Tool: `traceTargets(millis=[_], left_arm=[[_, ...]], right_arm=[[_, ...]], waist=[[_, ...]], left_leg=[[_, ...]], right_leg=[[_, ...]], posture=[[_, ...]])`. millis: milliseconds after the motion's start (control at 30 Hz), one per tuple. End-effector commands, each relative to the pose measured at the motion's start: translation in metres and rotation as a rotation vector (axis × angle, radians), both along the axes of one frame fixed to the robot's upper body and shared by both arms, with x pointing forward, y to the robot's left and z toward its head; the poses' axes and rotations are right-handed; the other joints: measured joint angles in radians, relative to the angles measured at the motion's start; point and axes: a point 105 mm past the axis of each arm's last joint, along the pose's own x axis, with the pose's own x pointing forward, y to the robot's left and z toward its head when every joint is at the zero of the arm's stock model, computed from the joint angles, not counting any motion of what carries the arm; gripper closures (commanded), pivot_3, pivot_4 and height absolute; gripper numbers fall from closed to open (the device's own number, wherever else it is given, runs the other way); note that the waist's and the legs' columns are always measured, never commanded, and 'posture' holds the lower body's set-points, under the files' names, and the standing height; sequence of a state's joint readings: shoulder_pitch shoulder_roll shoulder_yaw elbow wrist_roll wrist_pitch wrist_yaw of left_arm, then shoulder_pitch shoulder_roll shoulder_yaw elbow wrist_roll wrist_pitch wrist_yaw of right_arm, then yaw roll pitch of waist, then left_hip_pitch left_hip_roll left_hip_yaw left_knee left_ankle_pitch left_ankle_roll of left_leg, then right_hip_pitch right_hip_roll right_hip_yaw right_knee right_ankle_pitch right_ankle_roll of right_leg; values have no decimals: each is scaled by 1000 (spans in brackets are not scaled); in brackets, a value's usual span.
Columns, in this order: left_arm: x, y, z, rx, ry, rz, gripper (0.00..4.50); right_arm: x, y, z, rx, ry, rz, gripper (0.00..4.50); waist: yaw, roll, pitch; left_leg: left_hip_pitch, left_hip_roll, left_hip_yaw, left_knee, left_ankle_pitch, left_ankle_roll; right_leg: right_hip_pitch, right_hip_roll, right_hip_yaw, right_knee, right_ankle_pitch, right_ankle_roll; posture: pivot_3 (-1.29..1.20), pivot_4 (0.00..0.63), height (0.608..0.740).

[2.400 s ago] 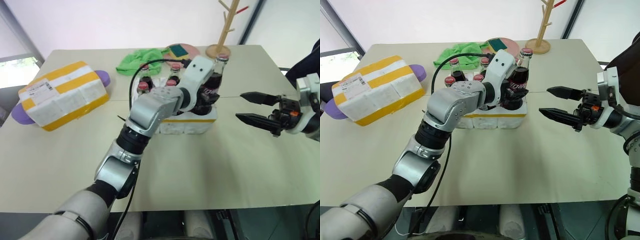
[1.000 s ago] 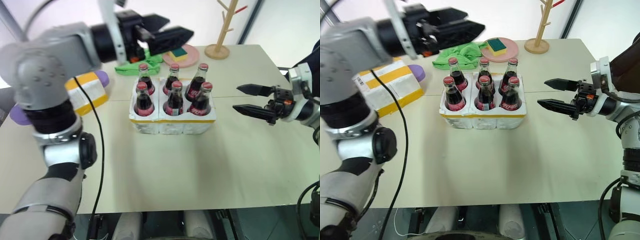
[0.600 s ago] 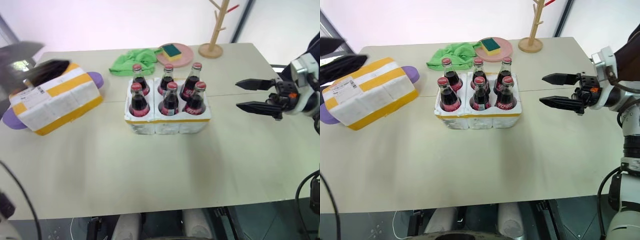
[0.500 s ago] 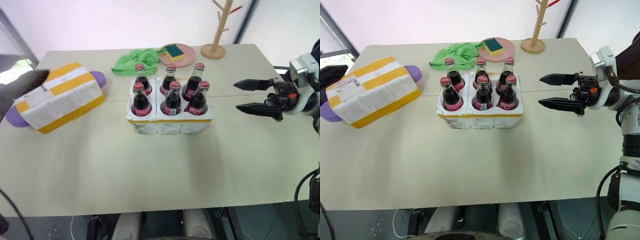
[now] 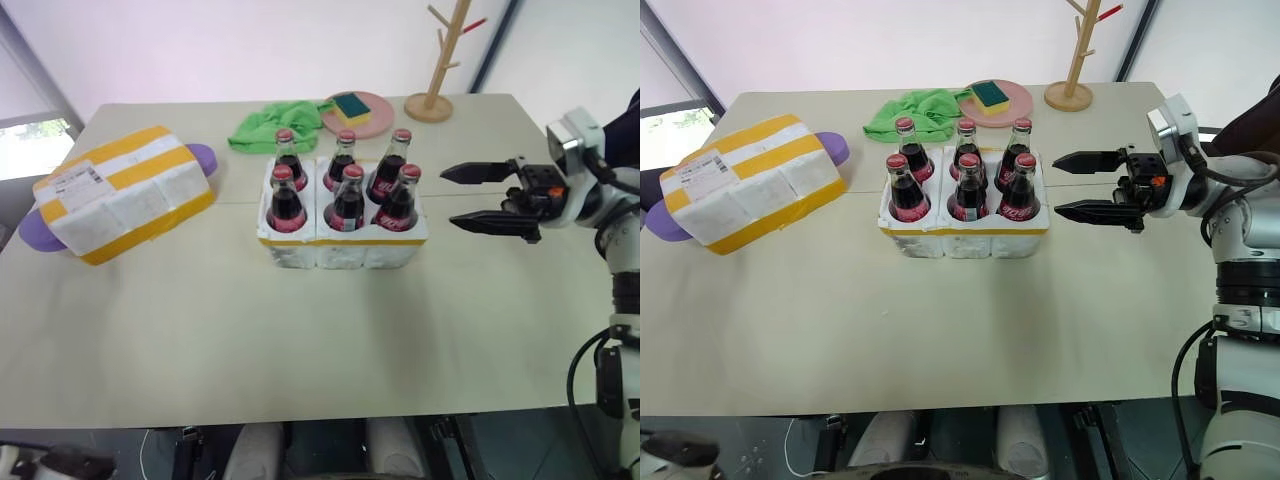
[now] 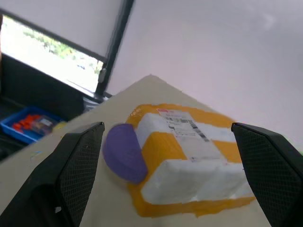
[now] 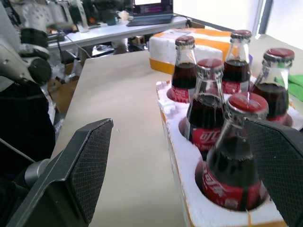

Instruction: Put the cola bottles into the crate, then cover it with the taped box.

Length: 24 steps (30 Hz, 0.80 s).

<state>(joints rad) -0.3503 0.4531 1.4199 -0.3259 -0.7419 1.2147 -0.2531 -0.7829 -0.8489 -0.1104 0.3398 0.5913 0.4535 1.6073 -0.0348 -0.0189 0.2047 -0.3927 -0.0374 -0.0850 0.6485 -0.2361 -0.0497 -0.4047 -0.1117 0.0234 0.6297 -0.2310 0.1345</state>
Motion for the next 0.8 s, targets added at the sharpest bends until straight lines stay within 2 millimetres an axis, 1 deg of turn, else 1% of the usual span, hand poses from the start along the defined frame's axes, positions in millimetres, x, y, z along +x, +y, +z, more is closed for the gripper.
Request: traceTargets(millis=[33, 67, 133, 200, 233, 267, 300, 333, 367, 400, 433, 467, 500, 533, 600, 633, 700, 767, 800], left_arm=[[0, 12, -9, -145, -79, 64, 8], [2, 13, -14, -175, -83, 71, 8], [8, 7, -12, -160, -92, 42, 8], [11, 5, -13, -117, -43, 44, 8], [10, 7, -16, -14, 54, 56, 8], [10, 9, -24, 115, 197, 55, 8], [10, 9, -30, 207, 295, 44, 8], [7, 13, -37, 386, 433, 40, 8], [5, 14, -42, 504, 516, 25, 8], [1, 22, -47, 704, 650, 28, 8], [-1, 26, -51, 849, 739, 11, 8], [-2, 28, -54, 930, 783, 1, 8], [-2, 33, -54, 1080, 856, -17, 8], [3, 38, -54, 1226, 924, -18, 8], [14, 45, -55, 1437, 1017, -22, 8], [21, 45, -56, 1528, 1028, -27, 8], [33, 45, -59, 1657, 1038, -30, 8], [44, 44, -63, 1739, 1022, -33, 8], [48, 43, -64, 1756, 1011, -36, 8]], right_arm=[[-2, 1, 12, -4, -45, 8, 0], [-2, 1, 12, -4, -45, 8, 0], [-1, 0, 12, -15, -51, -7, 0], [-2, -1, 13, -15, -54, -14, 0], [-2, -2, 14, -16, -56, -20, 0], [-2, -2, 14, -17, -57, -25, 0], [-2, -2, 14, -19, -58, -29, 0], [-3, -3, 13, -22, -58, -34, 0], [-3, -3, 13, -24, -57, -37, 0], [-2, -4, 13, -24, -54, -44, 0], [-2, -5, 12, -23, -52, -48, 0], [-2, -5, 12, -23, -51, -51, 0], [-2, -6, 12, -19, -48, -56, 0], [-1, -6, 12, -8, -42, -63, 0], [-1, -5, 11, 5, -36, -71, 0], [-1, -4, 11, 7, -35, -72, 0], [-1, -4, 10, 8, -33, -72, 0], [-2, -3, 9, 9, -30, -73, 0], [-2, -3, 9, 9, -29, -74, 0]], waist=[[-1, -1, 0], [-2, -1, -1], [-8, -2, -1], [-9, -3, -1], [-10, -3, -1], [-12, -3, -1], [-15, -3, -1], [-15, -3, -1], [-15, -3, -1], [-12, -3, -1], [-10, -3, -1], [-7, -3, -1], [-5, -3, -1], [-2, -3, -1], [5, -2, -1], [8, -1, -1], [12, -1, -2], [16, -1, -2], [18, -1, -2]], left_leg=[[0, 0, 0, 0, 0, 0], [0, 0, 0, 0, 0, 0], [0, 0, 0, 0, 0, 0], [0, 0, 0, -1, 0, 0], [0, 0, 0, -1, 0, 0], [0, 0, 1, -1, 0, 0], [0, 0, 1, -2, 0, 0], [0, 1, 2, -3, 0, 0], [0, 0, 2, -4, 0, 0], [0, 1, 3, -4, 0, 0], [0, 1, 3, -4, 0, 0], [0, 1, 3, -5, 0, 0], [0, 1, 3, -4, -1, -1], [0, 1, 3, -5, -2, -3], [-1, 2, 3, -5, -3, -4], [-2, 4, 3, -6, -3, -4], [-5, 5, 3, -13, -3, -4], [-9, 2, 6, -16, -1, -2], [-10, 0, 7, -15, 0, 0]], right_leg=[[0, 0, 0, 0, 0, 0], [0, 0, 0, 0, 0, 0], [0, 0, 0, 0, 0, 0], [0, 0, 0, -1, 0, 0], [-1, 0, 0, -1, 0, 0], [-1, 0, 0, 0, 0, 0], [-2, 1, 0, 0, 0, 0], [-2, 1, 2, -1, 0, -1], [-3, 1, 2, -1, -1, -2], [-3, 1, 2, -1, -2, -5], [-4, 0, 2, -1, -3, -8], [-4, 0, 2, -1, -4, -10], [-4, -1, 2, -2, -4, -11], [-4, -2, 2, -2, -4, -11], [-8, -5, -1, -4, -4, -11], [-8, -7, -2, -7, -3, -12], [-9, -8, -4, -16, -2, -14], [-11, -12, -3, -16, 3, -17], [-14, -12, -3, -15, 6, -14]], posture=[[0, 150, 740], [0, 150, 740], [0, 150, 740], [0, 150, 740], [0, 150, 740], [0, 150, 740], [0, 150, 740], [0, 150, 740], [0, 150, 740], [0, 150, 740], [0, 150, 740], [0, 150, 740], [0, 150, 740], [0, 150, 740], [0, 150, 740], [0, 150, 740], [0, 150, 740], [0, 150, 740], [0, 150, 740]])
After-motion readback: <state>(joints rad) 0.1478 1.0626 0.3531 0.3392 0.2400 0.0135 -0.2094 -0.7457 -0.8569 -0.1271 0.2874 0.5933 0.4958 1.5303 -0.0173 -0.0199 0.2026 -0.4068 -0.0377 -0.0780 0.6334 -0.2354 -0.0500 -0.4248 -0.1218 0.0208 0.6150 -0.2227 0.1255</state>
